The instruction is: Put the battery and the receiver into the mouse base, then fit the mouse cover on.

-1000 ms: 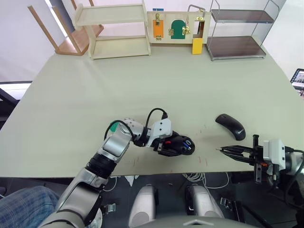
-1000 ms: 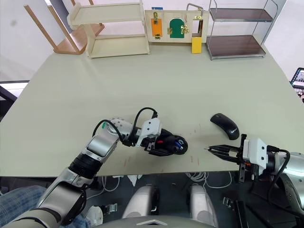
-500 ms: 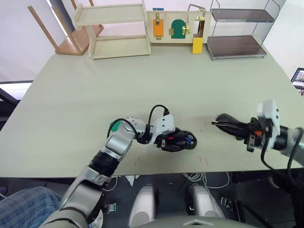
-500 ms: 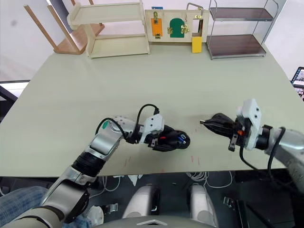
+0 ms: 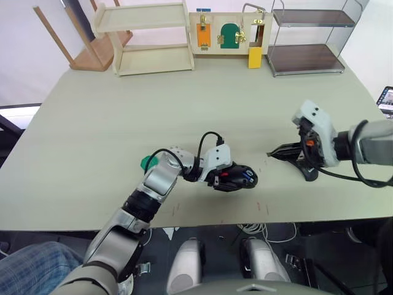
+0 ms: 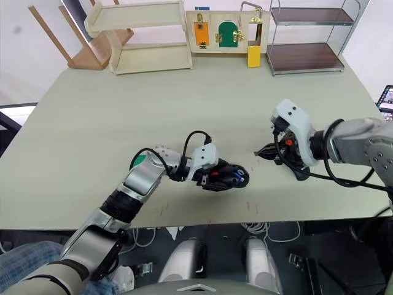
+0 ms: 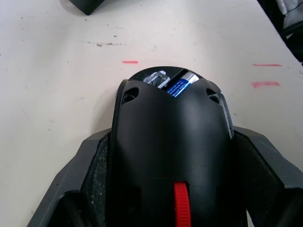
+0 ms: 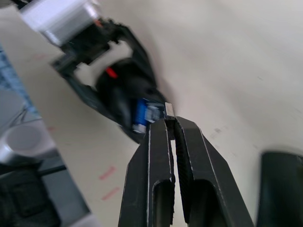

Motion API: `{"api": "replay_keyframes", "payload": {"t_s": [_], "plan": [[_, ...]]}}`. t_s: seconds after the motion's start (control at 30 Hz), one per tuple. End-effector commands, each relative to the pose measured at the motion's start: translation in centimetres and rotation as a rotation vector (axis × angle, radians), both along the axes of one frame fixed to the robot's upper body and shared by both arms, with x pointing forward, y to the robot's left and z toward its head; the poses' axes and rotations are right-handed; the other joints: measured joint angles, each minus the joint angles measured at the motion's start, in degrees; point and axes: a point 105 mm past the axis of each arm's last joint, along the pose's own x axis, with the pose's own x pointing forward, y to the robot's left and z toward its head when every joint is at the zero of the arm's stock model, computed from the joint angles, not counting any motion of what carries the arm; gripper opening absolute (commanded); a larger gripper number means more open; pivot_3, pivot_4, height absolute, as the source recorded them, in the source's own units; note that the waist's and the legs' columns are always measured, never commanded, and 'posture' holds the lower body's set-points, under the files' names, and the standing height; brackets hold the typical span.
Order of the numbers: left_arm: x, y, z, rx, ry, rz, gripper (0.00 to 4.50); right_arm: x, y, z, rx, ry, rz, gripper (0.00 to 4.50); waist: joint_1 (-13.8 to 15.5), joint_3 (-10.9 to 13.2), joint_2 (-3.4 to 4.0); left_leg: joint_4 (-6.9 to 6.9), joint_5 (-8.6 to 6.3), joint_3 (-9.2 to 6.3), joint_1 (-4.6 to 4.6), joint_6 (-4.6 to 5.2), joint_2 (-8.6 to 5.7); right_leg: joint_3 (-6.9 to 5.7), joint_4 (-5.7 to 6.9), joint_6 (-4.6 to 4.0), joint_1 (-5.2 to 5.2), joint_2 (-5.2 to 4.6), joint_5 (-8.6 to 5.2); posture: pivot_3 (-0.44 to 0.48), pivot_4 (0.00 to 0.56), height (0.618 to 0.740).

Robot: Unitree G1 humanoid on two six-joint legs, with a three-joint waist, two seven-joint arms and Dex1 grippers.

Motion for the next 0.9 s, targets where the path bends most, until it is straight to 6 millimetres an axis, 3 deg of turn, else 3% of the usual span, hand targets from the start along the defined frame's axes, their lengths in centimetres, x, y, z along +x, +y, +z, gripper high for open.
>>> {"api": "replay_keyframes", "payload": {"t_s": [0.03, 0.47, 0.9], "plan": [[-0.1, -0.2, 0.1, 0.021, 0.001, -0.013, 3.03, 0.4, -0.1, -0.6, -0.135, 0.112, -0.013, 0.0, -0.01, 0.0, 0.02, 0.0, 0.0, 0.03, -0.02, 0.0, 0.0, 0.02, 0.02, -0.04, -0.05, -0.02, -0.02, 0.0, 0.15, 0.74], [0.1, -0.2, 0.2, 0.039, 0.013, 0.005, 3.03, 2.1, 2.9, -0.9, -0.256, 0.24, 0.007, 0.0, -0.06, 0.0, 0.02, -0.06, 0.0, 0.03, -0.09, 0.0, 0.01, 0.0, 0.06, 0.0, -0.15, -0.03, 0.0, 0.0, 0.15, 0.74], [0.1, 0.2, 0.0, 0.059, 0.028, 0.021, 3.03, 2.6, 5.6, -1.6, -0.301, 0.319, 0.008, 0.0, -0.19, 0.0, 0.02, -0.06, 0.0, 0.0, -0.06, 0.0, 0.01, -0.02, 0.2, -0.01, -0.17, -0.01, 0.0, 0.0, 0.15, 0.74]]}}
